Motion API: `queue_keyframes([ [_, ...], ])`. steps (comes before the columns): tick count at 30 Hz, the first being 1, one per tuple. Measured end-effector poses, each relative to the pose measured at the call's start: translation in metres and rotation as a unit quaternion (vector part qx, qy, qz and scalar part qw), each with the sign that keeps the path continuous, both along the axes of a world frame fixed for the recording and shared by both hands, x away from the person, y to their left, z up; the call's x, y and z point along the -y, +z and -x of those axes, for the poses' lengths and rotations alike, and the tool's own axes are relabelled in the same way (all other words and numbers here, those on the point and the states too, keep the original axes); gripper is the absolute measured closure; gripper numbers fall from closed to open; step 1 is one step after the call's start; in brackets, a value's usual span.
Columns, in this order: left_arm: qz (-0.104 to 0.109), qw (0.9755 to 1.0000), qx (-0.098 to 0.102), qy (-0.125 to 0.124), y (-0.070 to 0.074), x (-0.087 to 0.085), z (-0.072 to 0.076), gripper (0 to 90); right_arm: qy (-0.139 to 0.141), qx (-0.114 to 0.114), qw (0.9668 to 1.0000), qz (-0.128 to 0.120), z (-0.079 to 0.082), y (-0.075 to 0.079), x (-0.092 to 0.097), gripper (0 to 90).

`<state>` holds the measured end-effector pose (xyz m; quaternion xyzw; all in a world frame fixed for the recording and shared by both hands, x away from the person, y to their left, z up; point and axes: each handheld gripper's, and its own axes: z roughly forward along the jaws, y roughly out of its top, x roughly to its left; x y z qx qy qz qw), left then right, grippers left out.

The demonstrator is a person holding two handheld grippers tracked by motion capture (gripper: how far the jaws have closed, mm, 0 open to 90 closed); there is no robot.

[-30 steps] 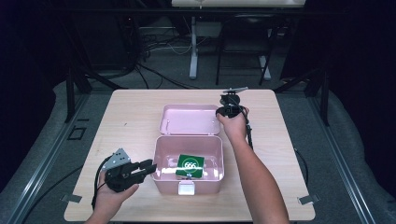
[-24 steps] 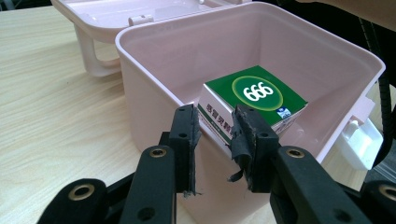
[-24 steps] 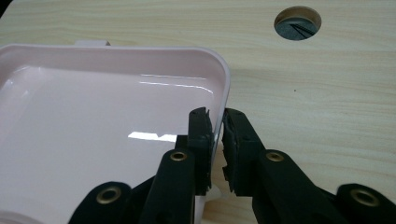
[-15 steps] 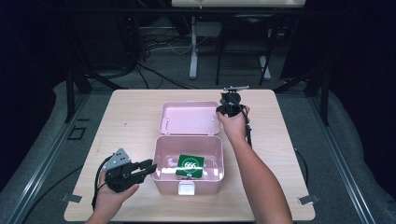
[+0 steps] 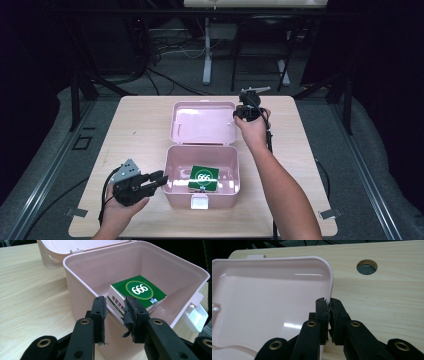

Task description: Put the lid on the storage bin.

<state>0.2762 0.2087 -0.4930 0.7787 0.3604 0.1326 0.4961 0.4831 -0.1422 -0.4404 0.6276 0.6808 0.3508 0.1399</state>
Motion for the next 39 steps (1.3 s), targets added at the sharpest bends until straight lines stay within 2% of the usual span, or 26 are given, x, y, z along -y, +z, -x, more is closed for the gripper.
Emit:
queue_keyframes([
  [21, 0.002, 1.0000, 0.000, 0.003, 0.000, 0.001, 0.000, 70.2, 0.021, 0.049, 0.9985, -0.008, 0.027, 0.030, 0.007, 87.2],
  [23, 0.002, 1.0000, 0.000, 0.003, 0.000, 0.001, 0.000, 70.2, 0.026, 0.063, 0.9976, -0.001, 0.033, 0.033, 0.006, 87.2],
  [33, 0.002, 1.0000, 0.000, 0.004, 0.000, 0.001, 0.000, 70.2, 0.050, 0.094, 0.9943, -0.009, 0.050, 0.044, 0.012, 87.4],
  [39, 0.002, 1.0000, 0.000, 0.005, -0.001, 0.001, 0.000, 70.2, 0.059, 0.099, 0.9932, -0.013, 0.058, 0.048, 0.014, 87.4],
])
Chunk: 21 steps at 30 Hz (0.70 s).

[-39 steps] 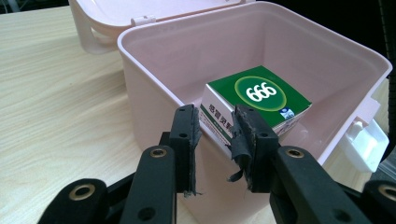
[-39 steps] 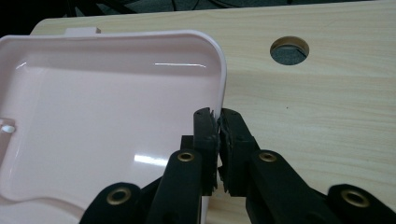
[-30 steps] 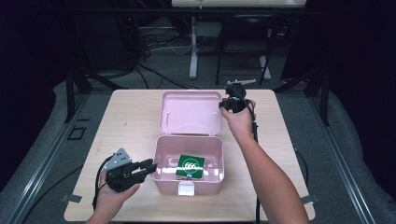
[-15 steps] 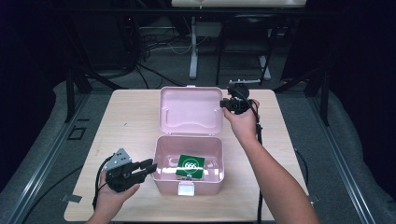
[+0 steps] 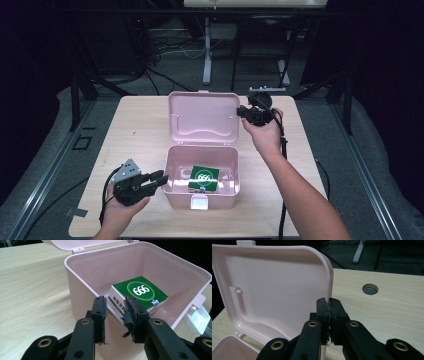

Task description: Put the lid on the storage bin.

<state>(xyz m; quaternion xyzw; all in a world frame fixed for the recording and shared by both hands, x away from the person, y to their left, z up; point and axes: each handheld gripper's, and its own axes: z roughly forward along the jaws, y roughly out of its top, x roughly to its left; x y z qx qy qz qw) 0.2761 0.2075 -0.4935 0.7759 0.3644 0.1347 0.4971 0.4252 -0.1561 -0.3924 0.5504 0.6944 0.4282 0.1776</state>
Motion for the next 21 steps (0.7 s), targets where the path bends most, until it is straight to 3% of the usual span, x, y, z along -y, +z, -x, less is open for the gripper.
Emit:
queue_keyframes([
  [21, 0.000, 1.0000, 0.001, 0.002, 0.000, 0.000, 0.000, 70.2, 0.021, 0.046, 0.9987, 0.000, 0.029, 0.003, 0.003, 87.4],
])
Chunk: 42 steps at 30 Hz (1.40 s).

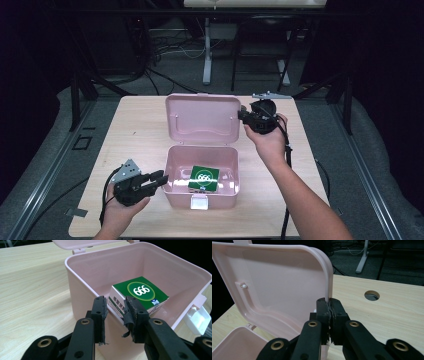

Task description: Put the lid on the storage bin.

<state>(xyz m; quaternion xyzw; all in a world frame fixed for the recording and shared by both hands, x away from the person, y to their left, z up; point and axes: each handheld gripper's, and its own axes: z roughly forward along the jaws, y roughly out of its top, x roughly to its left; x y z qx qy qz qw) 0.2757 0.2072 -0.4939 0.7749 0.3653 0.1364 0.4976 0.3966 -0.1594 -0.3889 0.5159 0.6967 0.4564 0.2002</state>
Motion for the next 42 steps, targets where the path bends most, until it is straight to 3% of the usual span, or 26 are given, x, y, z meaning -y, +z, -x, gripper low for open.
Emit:
queue_keyframes([
  [42, -0.001, 1.0000, 0.000, 0.002, 0.000, 0.000, 0.001, 70.3, 0.011, 0.061, 0.9977, 0.028, 0.038, -0.003, -0.002, 87.3],
])
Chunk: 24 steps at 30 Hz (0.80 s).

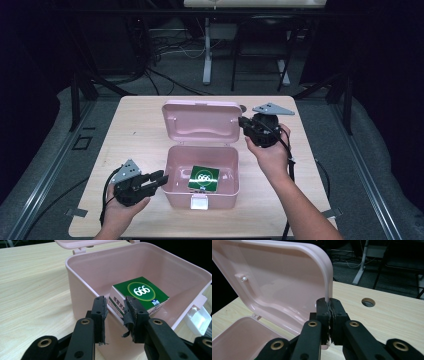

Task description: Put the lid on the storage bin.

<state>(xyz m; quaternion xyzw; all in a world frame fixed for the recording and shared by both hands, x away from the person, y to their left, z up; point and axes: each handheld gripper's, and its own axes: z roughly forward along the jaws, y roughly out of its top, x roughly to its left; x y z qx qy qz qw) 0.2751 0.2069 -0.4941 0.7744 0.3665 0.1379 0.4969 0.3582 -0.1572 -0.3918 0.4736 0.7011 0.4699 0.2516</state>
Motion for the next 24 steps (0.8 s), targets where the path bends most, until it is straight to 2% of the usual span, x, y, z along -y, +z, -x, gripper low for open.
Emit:
queue_keyframes([
  [4, 0.000, 1.0000, 0.000, 0.000, 0.000, 0.000, 0.000, 70.3, -0.003, 0.007, 0.9999, 0.013, 0.007, 0.001, -0.003, 87.4],
  [8, -0.001, 1.0000, 0.000, 0.000, 0.000, 0.000, 0.000, 70.3, -0.001, 0.011, 0.9998, 0.014, 0.010, 0.000, -0.003, 87.4],
  [16, 0.000, 1.0000, 0.001, 0.001, 0.000, 0.000, 0.000, 70.3, -0.001, 0.017, 0.9999, 0.000, 0.020, -0.004, -0.001, 86.6],
  [17, 0.000, 1.0000, 0.000, -0.001, 0.000, 0.000, 0.000, 70.3, 0.000, 0.017, 0.9998, -0.008, 0.023, -0.005, 0.000, 86.4],
  [24, 0.000, 1.0000, 0.000, -0.001, 0.000, -0.001, 0.000, 70.3, -0.002, 0.027, 0.9995, -0.013, 0.030, -0.009, 0.000, 86.3],
])
